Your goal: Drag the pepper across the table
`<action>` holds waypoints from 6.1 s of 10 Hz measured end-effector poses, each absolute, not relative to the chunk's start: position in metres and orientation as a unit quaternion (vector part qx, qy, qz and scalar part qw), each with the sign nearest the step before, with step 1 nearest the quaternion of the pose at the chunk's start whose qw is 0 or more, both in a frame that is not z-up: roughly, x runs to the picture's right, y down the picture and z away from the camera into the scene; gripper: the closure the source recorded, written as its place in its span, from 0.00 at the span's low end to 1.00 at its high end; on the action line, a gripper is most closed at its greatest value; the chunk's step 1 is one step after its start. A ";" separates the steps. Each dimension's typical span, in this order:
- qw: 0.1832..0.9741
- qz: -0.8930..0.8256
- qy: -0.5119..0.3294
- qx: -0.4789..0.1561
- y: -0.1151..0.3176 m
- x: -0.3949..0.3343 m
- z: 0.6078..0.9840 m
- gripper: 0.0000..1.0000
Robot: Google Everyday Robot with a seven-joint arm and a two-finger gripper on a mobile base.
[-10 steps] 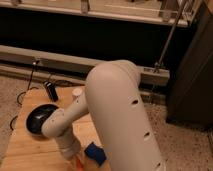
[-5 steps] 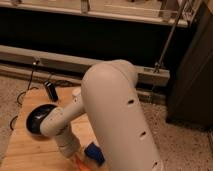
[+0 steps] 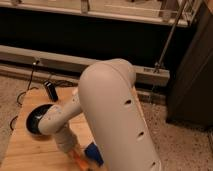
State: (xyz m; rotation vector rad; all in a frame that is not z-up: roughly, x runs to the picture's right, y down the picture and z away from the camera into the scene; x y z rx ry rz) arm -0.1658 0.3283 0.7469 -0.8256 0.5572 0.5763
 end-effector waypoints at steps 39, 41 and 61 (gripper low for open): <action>0.898 0.332 0.112 -0.266 0.174 -0.125 0.864 1.00; 0.900 0.332 0.115 -0.258 0.165 -0.115 0.869 1.00; 0.906 0.345 0.156 -0.188 0.093 -0.003 0.933 1.00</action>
